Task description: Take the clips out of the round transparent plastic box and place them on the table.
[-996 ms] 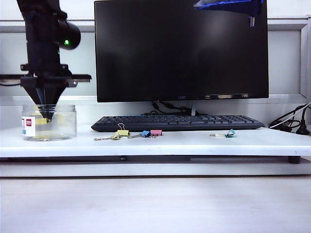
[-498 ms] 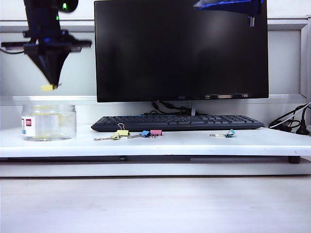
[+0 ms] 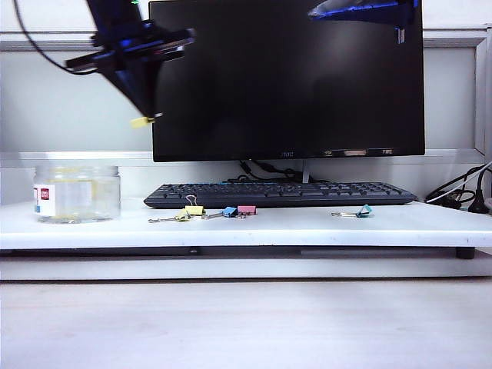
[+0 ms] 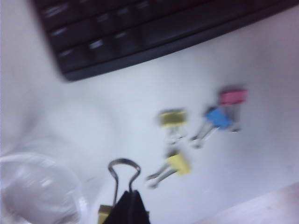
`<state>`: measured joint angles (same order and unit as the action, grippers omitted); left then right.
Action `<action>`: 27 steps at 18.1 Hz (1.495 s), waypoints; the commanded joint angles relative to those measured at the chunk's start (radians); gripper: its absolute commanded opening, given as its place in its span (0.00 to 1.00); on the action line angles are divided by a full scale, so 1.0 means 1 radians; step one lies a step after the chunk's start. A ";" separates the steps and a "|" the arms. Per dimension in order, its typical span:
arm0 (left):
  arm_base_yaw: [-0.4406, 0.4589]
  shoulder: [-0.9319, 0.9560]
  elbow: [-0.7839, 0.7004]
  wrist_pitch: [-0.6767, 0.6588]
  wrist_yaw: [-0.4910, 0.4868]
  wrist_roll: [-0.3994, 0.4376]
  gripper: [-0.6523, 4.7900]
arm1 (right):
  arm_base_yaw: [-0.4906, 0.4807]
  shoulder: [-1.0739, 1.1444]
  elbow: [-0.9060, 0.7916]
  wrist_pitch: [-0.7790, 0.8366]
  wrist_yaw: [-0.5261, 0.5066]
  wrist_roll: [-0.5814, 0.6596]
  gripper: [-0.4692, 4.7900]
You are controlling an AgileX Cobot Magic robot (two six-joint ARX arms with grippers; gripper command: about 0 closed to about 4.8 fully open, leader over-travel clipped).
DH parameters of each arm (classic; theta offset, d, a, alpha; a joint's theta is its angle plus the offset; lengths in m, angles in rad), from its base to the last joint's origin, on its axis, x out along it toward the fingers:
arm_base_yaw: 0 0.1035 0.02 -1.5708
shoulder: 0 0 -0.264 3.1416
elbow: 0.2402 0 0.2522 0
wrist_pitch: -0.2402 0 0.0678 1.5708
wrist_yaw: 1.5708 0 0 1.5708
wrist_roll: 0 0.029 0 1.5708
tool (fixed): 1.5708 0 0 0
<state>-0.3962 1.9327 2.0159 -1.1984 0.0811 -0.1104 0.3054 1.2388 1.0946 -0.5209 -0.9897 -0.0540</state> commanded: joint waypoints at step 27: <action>-0.058 0.250 0.004 -0.007 -0.043 0.035 0.43 | 0.000 -0.003 0.002 0.023 0.003 0.001 0.37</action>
<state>-0.4538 2.1944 2.0136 -1.1927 0.0410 -0.0799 0.3054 1.2388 1.0946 -0.5110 -0.9806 -0.0528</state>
